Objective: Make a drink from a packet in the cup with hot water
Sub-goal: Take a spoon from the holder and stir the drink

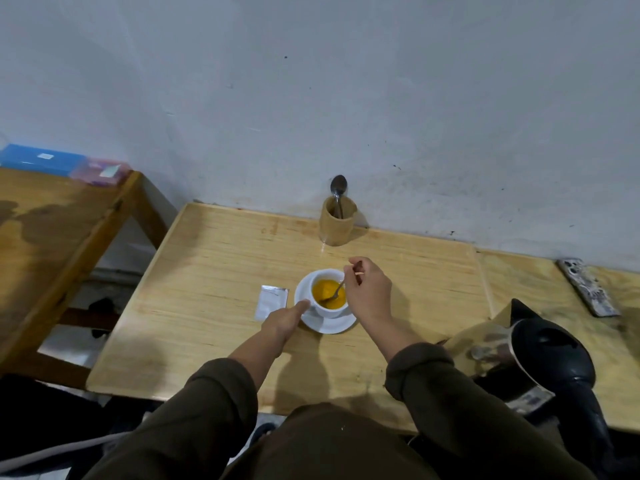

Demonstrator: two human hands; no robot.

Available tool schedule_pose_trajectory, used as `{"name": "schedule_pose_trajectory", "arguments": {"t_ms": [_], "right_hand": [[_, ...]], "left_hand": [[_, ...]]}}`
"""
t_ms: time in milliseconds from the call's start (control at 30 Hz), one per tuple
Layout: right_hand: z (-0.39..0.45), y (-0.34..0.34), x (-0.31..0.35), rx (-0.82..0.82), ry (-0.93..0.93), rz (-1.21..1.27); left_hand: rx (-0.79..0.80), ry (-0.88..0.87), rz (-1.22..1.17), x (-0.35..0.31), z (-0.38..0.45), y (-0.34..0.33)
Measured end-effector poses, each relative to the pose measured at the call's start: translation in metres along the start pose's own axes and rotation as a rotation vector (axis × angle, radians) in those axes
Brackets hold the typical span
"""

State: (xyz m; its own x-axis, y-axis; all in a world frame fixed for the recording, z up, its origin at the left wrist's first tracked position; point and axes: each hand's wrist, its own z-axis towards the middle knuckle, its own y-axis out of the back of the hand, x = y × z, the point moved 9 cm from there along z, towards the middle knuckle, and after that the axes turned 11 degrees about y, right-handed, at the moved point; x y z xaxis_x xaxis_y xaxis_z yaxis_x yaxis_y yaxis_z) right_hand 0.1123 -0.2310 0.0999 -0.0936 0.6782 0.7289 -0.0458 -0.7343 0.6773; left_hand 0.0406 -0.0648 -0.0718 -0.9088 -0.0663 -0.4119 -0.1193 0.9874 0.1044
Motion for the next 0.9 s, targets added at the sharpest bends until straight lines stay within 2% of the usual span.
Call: {"name": "schedule_pose_trajectory", "arguments": {"t_ms": [167, 500, 633, 733, 900], "right_hand": [[0.001, -0.002, -0.006, 0.037, -0.005, -0.002], [0.002, -0.012, 0.002, 0.132, 0.121, 0.019], [0.002, -0.012, 0.005, 0.165, 0.197, -0.070], [0.002, -0.009, 0.007, 0.166, 0.244, -0.156], [-0.002, -0.005, 0.009, 0.124, 0.249, -0.114]], "left_hand": [[-0.039, -0.006, 0.013, -0.001, -0.001, 0.002], [-0.056, 0.000, 0.018, 0.001, 0.001, 0.004], [-0.063, 0.000, 0.013, 0.001, 0.004, 0.004], [-0.069, -0.005, 0.012, 0.000, 0.004, 0.004], [-0.075, -0.011, 0.014, 0.000, 0.005, 0.003]]}}
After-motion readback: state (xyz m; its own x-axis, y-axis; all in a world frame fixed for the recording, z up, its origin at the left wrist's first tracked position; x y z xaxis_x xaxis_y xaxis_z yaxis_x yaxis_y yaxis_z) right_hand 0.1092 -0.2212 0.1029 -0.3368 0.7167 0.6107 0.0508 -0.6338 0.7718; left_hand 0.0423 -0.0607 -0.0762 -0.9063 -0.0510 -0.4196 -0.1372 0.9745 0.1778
